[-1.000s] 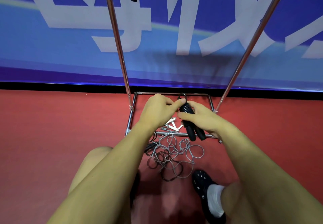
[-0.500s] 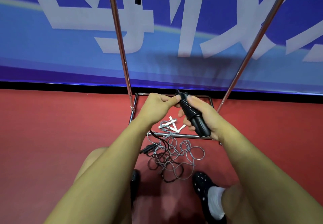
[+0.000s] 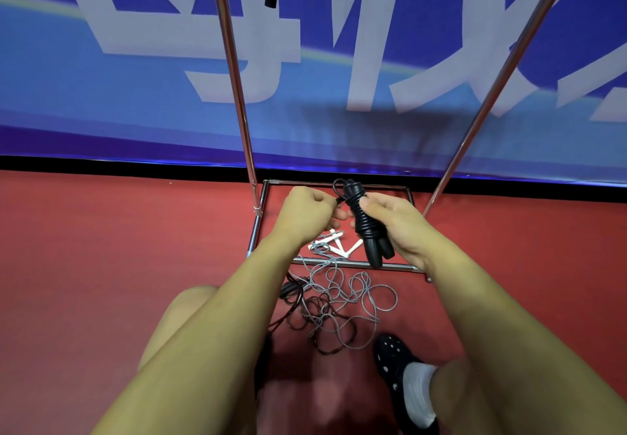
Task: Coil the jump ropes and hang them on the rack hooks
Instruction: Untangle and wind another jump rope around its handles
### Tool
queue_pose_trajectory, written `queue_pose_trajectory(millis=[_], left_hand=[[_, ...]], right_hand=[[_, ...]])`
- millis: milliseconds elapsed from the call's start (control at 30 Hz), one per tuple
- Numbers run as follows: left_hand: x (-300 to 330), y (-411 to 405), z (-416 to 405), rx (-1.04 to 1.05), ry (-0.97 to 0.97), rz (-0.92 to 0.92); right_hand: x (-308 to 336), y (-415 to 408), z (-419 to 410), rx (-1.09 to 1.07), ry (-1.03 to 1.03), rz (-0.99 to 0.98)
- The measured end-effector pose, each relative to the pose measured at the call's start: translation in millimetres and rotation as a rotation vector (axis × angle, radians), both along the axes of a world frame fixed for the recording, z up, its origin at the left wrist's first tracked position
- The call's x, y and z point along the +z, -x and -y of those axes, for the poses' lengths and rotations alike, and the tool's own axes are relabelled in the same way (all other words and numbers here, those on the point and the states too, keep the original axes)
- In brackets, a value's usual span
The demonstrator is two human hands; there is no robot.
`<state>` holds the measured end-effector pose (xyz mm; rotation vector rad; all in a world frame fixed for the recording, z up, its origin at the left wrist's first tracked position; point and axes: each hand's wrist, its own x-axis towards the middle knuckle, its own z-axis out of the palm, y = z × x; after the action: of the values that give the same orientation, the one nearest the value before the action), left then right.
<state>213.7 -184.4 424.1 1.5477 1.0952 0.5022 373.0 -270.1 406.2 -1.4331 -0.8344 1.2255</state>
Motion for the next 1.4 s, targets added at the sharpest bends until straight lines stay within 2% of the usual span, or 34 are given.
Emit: queue_pose_trajectory(millis=[200, 400, 600, 700, 867, 1067, 1200, 1300, 1400], left_hand=[[4, 2, 2, -0.055, -0.027, 0.013], [6, 2, 6, -0.068, -0.027, 0.048], [9, -1, 9, -0.101, -0.044, 0.116], [12, -1, 10, -0.142, 0.002, 0.158], [15, 0, 14, -0.191, 0.14, 0.13], [17, 3, 12, -0.192, 0.397, 0.016], [17, 7, 9, -0.252, 0.496, -0.05], [16, 7, 10, -0.297, 0.572, 0.011], [13, 2, 11, -0.266, 0.544, 0.144]], right_hand=[[-2, -8, 0, -0.104, 0.036, 0.101], [2, -11, 6, -0.132, 0.045, 0.071], [7, -2, 7, -0.001, 0.035, -0.053], [8, -1, 6, 0.006, -0.019, -0.04], [10, -3, 4, -0.069, -0.026, -0.089], [4, 1, 5, -0.043, 0.028, -0.044], [7, -2, 5, -0.042, 0.004, -0.053], [9, -3, 3, -0.048, -0.029, -0.07], [10, -5, 3, -0.109, -0.047, -0.13]])
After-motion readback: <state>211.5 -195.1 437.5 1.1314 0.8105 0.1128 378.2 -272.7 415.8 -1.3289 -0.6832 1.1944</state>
